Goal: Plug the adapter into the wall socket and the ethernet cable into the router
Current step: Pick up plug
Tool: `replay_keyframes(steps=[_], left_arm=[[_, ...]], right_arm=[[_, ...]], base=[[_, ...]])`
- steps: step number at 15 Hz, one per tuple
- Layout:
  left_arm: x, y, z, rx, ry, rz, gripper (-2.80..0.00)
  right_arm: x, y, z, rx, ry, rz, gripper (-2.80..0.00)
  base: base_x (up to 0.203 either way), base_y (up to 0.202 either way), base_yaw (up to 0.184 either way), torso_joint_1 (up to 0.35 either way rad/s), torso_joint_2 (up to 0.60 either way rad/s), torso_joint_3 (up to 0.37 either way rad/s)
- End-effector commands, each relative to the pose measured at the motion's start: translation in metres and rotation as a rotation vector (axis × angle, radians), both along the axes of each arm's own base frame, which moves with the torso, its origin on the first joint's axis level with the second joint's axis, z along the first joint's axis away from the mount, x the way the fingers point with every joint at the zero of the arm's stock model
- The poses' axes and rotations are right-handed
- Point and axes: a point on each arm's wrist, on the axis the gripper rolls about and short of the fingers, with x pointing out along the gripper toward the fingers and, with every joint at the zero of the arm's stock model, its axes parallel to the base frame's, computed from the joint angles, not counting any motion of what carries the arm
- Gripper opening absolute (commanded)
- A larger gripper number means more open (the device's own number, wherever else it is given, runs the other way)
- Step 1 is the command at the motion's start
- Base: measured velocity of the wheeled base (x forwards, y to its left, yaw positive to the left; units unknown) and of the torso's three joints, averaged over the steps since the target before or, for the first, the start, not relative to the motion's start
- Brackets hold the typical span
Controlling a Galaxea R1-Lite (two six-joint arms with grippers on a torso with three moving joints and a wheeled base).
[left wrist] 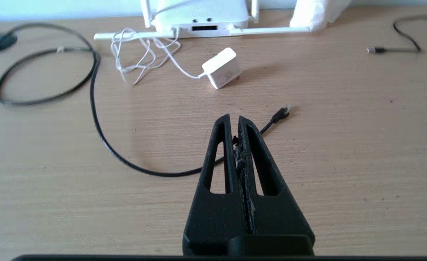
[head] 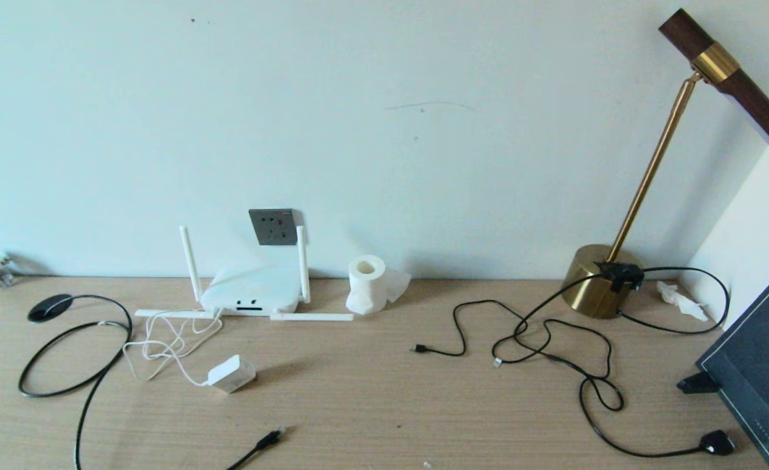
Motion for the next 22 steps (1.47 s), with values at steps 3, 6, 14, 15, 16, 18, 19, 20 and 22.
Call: replay_keyframes(steps=[3,6,14,15,16,18,19,20,22], left_arm=[[0.0,-0.002,0.055,0.027,-0.043,-0.104,-2.8],[0.031,-0.003,0.121,0.028,0.028,-0.217,-2.8],[0.2,-0.03,0.137,0.287,0.46,-0.419,-2.8],[0.218,-0.027,0.139,0.406,0.446,-0.437,-2.8],[0.225,-0.024,0.14,0.484,0.436,-0.447,-2.8],[0.236,-0.017,0.134,0.64,0.448,-0.481,-2.8],[0.243,-0.014,0.128,0.698,0.465,-0.5,-2.8],[0.249,-0.012,0.121,0.747,0.484,-0.531,-2.8],[0.266,-0.008,0.108,0.804,0.479,-0.649,-2.8]], right_arm=[[0.0,0.0,0.0,0.002,0.002,0.0,-2.8],[0.0,0.0,0.0,-0.001,0.002,0.001,-2.8],[0.0,0.0,0.0,0.0,0.002,0.0,-2.8],[0.0,0.0,0.0,-0.001,0.002,0.001,-2.8],[0.0,0.0,0.0,-0.001,0.002,0.0,-2.8],[0.0,0.0,0.0,-0.001,0.002,0.0,-2.8],[0.0,0.0,0.0,-0.001,0.002,0.0,-2.8],[0.0,0.0,0.0,-0.001,0.002,0.001,-2.8],[0.0,0.0,0.0,-0.001,0.002,0.001,-2.8]], base=[[0.0,0.0,0.0,0.0,0.0,0.0],[0.0,0.0,0.0,0.0,0.0,0.0],[0.0,0.0,0.0,0.0,0.0,0.0],[0.0,0.0,0.0,0.0,0.0,0.0],[0.0,0.0,0.0,0.0,0.0,0.0],[0.0,0.0,0.0,0.0,0.0,0.0],[0.0,0.0,0.0,0.0,0.0,0.0],[0.0,0.0,0.0,0.0,0.0,0.0],[0.0,0.0,0.0,0.0,0.0,0.0]])
